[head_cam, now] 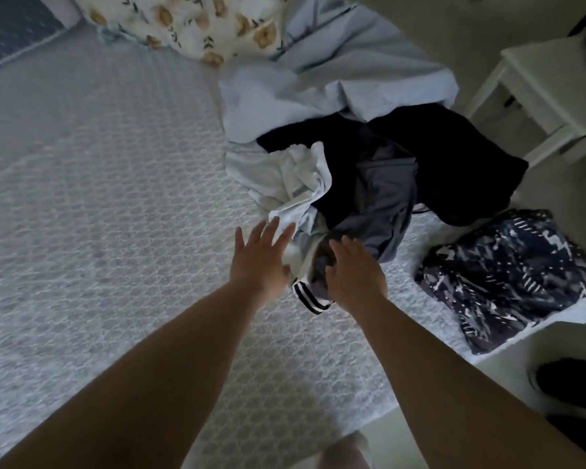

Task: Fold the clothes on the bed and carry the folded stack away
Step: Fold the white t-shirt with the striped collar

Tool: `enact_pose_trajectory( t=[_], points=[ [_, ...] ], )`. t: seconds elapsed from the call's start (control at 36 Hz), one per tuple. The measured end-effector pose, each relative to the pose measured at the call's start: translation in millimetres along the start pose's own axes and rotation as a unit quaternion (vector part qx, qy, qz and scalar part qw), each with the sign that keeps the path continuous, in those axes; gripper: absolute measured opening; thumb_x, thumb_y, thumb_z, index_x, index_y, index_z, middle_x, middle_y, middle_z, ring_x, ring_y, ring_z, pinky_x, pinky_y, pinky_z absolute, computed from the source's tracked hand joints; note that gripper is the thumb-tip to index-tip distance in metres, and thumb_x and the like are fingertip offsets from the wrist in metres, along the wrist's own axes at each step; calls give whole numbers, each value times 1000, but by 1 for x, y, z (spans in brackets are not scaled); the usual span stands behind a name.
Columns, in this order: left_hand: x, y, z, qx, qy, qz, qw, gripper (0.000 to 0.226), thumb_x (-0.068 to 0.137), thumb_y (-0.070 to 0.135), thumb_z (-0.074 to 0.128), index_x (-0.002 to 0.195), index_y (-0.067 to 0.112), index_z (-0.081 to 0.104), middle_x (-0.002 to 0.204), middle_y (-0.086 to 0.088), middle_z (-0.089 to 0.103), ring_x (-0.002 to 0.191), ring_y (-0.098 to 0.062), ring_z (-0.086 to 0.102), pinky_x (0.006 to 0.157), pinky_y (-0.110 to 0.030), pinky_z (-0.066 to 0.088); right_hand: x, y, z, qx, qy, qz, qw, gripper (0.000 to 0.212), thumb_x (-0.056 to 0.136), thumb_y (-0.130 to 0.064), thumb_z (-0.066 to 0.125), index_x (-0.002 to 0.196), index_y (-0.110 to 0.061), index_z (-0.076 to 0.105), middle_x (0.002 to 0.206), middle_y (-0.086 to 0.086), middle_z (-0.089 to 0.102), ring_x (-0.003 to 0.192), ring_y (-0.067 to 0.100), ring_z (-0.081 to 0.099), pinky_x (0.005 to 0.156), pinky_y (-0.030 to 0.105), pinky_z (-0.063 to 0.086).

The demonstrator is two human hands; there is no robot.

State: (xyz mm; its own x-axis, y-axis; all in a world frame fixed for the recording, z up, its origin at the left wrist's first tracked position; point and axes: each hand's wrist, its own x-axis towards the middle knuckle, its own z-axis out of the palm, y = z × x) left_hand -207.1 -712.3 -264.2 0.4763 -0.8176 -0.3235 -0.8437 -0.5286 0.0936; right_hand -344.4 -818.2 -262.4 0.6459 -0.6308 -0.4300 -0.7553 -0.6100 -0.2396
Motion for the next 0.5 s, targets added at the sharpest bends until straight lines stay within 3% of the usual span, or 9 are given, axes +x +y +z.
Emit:
enact_pose_trajectory(
  t=[0.19,0.31,0.39,0.5],
  points=[
    [57,17,46,8,-36,-34,999,68,94,33,48,151,30,11,158,2,15,146,-20,6,115,-51,-4,66,50,14,-94,-28,-80,992,54,98,-30,39,148,-18,24,155,4,22,143,21,17,115,38,15],
    [70,8,85,25,-82,-55,995,79,91,23,56,151,34,7,157,2,18,146,-22,8,115,-53,0,93,45,40,-88,-18,-143,986,48,93,-23,43,140,-16,36,146,4,37,137,22,26,114,37,17],
    [76,2,112,34,-112,-35,992,74,91,36,57,150,37,12,157,2,16,146,-23,6,116,-54,0,110,37,64,-107,-16,-201,974,47,92,-22,43,139,-18,37,141,3,40,134,23,30,115,39,16],
    [87,6,139,-16,-163,-10,986,79,80,57,61,147,35,25,153,6,26,144,-20,14,116,-53,2,128,39,90,-138,-30,-235,962,38,90,-21,46,128,-20,47,132,1,50,130,23,33,116,40,8]
  ],
)
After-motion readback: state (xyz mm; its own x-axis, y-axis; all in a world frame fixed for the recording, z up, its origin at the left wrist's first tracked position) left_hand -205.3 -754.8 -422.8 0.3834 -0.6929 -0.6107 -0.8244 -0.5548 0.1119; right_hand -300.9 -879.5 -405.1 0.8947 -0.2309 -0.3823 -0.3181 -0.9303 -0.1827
